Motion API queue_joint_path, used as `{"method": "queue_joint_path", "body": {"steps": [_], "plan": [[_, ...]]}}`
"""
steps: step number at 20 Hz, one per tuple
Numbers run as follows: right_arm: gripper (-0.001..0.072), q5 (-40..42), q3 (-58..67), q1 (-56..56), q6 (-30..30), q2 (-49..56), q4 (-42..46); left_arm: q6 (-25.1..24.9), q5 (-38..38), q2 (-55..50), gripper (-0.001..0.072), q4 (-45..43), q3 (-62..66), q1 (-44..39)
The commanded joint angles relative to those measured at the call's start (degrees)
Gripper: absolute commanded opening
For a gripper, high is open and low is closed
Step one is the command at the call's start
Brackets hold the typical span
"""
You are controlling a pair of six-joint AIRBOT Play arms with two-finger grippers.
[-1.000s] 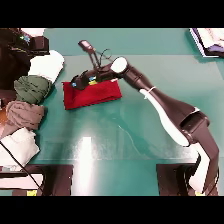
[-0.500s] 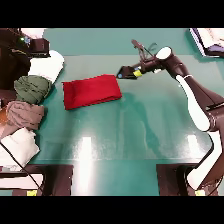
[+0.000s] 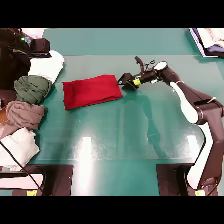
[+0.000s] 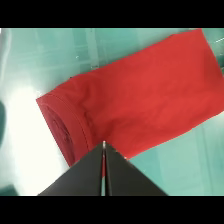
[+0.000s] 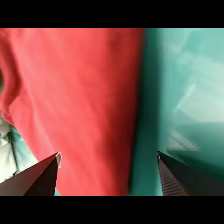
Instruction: Fold the shirts.
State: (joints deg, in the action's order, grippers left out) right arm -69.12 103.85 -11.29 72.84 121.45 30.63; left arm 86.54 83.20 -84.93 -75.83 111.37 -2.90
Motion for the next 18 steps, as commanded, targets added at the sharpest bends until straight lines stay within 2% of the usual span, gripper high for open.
{"method": "queue_joint_path", "body": {"steps": [1,5,6,8,9,11,14,18], "plan": [[0.0685,1.2,3.9,-3.1,0.3,3.8,-1.1,0.0,0.1,0.0,0.0024,0.0,0.0,0.0],[0.0651,3.2,10.1,-6.8,2.0,7.0,-0.5,-0.1,1.6,0.0,0.0024,0.0,0.0,0.0],[0.0566,4.1,10.6,-7.2,2.0,7.1,-0.5,-0.8,2.0,0.0,0.0025,0.0,0.0,0.0],[0.0081,4.1,11.8,-7.4,0.7,7.1,-0.5,-1.5,2.9,0.0,0.0024,0.0,0.0,0.0],[0.0017,3.3,12.9,-7.4,-0.3,7.1,-0.4,-1.5,3.3,0.0,0.0024,0.0,0.0,0.0],[0.0016,1.7,13.9,-6.0,-0.5,5.8,-0.4,-1.5,3.9,0.0,0.0024,0.0,0.0,0.0],[0.0014,1.1,8.6,-1.5,-0.5,-1.9,1.6,-1.5,4.4,0.0,0.0024,0.0,0.0,0.0],[0.0014,-1.4,-0.8,7.3,-0.3,-15.8,15.8,-1.5,4.4,0.0,0.0024,0.0,0.0,0.0]]}}
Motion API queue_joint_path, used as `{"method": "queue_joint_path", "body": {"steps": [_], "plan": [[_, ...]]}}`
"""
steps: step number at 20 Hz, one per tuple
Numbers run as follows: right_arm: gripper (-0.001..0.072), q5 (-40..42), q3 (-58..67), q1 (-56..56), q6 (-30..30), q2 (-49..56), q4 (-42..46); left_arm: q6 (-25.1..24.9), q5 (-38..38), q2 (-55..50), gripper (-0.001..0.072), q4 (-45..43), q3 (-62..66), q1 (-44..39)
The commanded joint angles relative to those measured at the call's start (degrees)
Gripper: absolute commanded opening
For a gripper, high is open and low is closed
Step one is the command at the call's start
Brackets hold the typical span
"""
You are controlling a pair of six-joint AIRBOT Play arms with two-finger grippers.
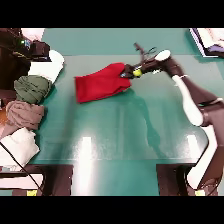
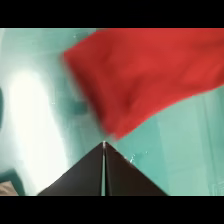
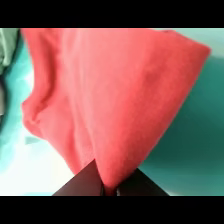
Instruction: Fold the shirts.
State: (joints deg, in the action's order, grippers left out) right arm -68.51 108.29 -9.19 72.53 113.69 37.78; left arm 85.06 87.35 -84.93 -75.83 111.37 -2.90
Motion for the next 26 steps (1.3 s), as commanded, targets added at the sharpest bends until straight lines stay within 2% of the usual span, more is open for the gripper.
{"method": "queue_joint_path", "body": {"steps": [1,6,13,16,20,25,26], "plan": [[0.0014,-2.4,-7.5,8.0,0.1,-11.2,10.6,0.0,0.3,0.0,0.0024,0.0,0.0,0.0],[0.0014,-1.6,-19.0,26.5,1.5,-24.5,14.9,0.0,1.7,0.0,0.0024,0.0,0.0,0.0],[0.0013,13.8,-35.9,53.9,4.1,-41.2,15.0,0.0,1.8,0.0,0.0024,0.3,0.0,0.0],[0.0013,16.4,-42.2,62.6,4.3,-45.8,15.0,0.0,1.4,0.0,0.0024,1.9,0.0,0.0],[0.0014,14.6,-47.7,68.2,4.5,-47.4,15.1,0.0,1.2,0.0,0.0025,2.9,0.0,0.0],[0.0020,8.9,-47.9,68.4,7.1,-47.3,27.5,0.0,1.2,0.0,0.0024,2.8,0.0,0.0],[0.0090,7.1,-47.9,68.5,7.2,-47.3,31.1,0.0,1.2,0.0,0.0024,2.9,0.0,0.0]]}}
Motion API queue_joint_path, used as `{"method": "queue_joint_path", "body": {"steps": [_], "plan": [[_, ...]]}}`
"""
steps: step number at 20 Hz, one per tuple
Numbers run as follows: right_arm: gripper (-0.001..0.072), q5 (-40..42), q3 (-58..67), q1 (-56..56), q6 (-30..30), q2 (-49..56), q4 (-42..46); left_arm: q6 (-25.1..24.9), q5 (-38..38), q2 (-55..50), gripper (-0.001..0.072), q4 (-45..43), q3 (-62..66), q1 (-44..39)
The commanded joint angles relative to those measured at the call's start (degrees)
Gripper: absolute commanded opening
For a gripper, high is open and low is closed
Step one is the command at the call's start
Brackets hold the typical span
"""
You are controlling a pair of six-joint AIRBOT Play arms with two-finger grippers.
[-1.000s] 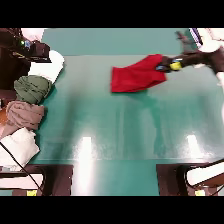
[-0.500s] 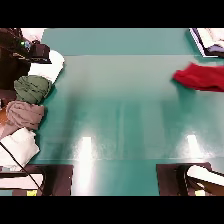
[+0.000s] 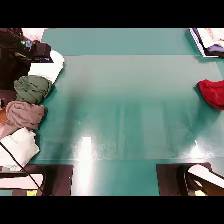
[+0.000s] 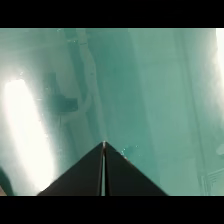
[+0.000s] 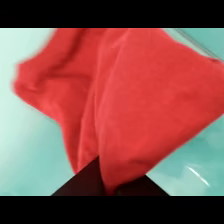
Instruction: Fold the shirts.
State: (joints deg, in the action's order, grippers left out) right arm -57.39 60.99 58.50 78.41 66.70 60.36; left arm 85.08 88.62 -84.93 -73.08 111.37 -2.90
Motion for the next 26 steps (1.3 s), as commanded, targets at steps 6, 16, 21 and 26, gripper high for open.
{"method": "queue_joint_path", "body": {"steps": [6,16,21,26], "plan": [[0.0571,-11.6,-0.6,7.5,7.8,-1.3,21.7,-0.1,-0.1,0.0,0.0024,0.1,0.0,0.0],[0.0565,-10.5,-0.6,-8.1,8.0,-11.1,2.3,0.0,-0.6,0.0,0.0024,1.3,0.0,0.0],[0.0017,-9.1,-0.6,-29.7,8.1,-16.9,2.3,0.0,-5.3,0.1,0.0025,1.3,0.0,0.0],[0.0017,-9.2,-0.6,-45.5,8.1,-19.1,2.3,0.0,-8.8,0.0,0.0025,1.3,0.0,0.0]]}}
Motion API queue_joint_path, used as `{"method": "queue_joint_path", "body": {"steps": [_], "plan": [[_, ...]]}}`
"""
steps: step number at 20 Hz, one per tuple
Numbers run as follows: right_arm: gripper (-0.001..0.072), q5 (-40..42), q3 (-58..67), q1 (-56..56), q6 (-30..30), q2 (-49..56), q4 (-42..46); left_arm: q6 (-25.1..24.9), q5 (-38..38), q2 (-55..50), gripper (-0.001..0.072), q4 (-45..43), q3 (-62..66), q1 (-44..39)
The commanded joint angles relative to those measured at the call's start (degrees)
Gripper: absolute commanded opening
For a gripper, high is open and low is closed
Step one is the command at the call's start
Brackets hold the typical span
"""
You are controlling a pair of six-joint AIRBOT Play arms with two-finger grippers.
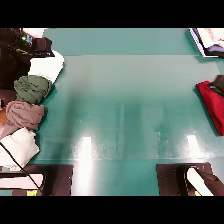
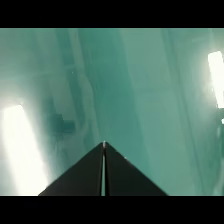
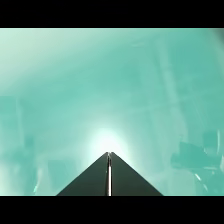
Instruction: Fold the shirts.
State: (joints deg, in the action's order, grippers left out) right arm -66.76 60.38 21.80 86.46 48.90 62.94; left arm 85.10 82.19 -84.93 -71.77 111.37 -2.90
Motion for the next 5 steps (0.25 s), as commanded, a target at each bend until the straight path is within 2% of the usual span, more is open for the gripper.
{"method": "queue_joint_path", "body": {"steps": [1,5], "plan": [[0.0017,-0.1,0.0,-11.1,0.1,-1.2,-0.3,0.0,-2.7,0.0,0.0025,0.0,0.0,0.0],[0.0017,-0.9,0.0,-16.8,0.1,-1.2,-0.3,0.0,-3.4,0.0,0.0025,0.0,0.0,0.0]]}}
